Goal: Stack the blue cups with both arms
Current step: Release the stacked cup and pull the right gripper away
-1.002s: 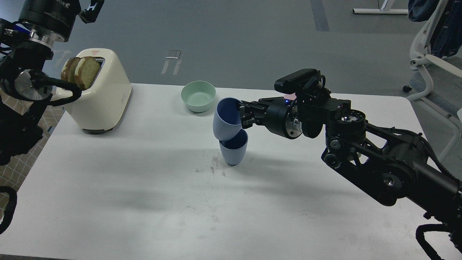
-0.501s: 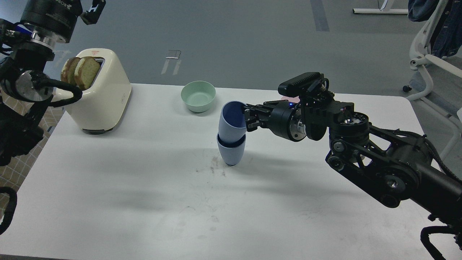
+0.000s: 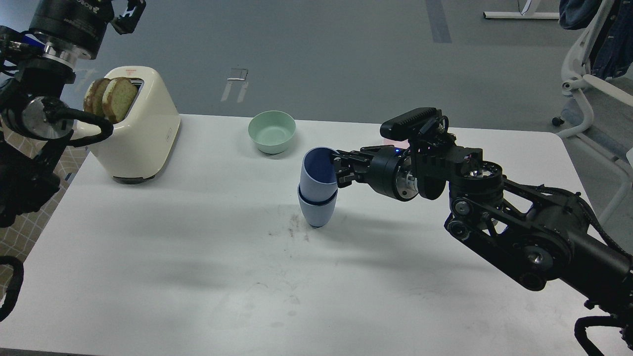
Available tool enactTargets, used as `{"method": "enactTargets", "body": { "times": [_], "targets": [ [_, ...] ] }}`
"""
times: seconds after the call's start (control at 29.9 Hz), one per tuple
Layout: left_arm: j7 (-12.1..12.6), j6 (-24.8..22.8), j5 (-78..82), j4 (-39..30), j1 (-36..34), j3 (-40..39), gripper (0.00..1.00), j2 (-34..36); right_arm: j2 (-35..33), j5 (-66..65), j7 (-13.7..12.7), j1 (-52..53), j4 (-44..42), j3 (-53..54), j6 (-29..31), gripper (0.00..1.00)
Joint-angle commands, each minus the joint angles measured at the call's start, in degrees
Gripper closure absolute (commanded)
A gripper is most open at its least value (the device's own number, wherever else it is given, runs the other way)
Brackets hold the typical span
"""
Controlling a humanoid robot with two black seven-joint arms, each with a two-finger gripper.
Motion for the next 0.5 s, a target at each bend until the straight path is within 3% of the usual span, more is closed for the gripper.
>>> {"method": "enactTargets", "body": {
  "times": [0.0,0.23,0.33,0.37,0.43,0.47],
  "targets": [
    [-0.08,0.00,-0.03,0.00,-0.07,0.00,0.02,0.02,0.02,0.00,0.00,-0.41,-0.01,0.14,-0.01,0.78],
    [0.00,0.09,-0.03,0.00,-0.07,0.00,0.02,0.02,0.28,0.18,0.00,-0.50,-0.01,2.77,-0.01,0.71],
    [-0.09,0.00,-0.03,0.00,0.02,0.00,0.02,-0.07,1.86,0.79,0.09,-0.67,-0.19,8.82,-0.01,0.39],
    [-0.09,0.00,-0.03,0.00,0.02,0.00,0.02,-0.07,1.87,0.80,0.09,-0.67,-0.19,8.84,-0.01,0.39],
    [-0.09,0.00,0.05,0.00,0.02,0.00,0.02,-0.15,2.57,0.97,0.17,-0.58,-0.28,15.58,-0.01,0.01],
    [-0.17,0.00,0.05,0.00,0.02,0.00,0.02,-0.15,2.57,0.97,0.26,-0.50,-0.28,17.44,-0.01,0.01]
  ]
}}
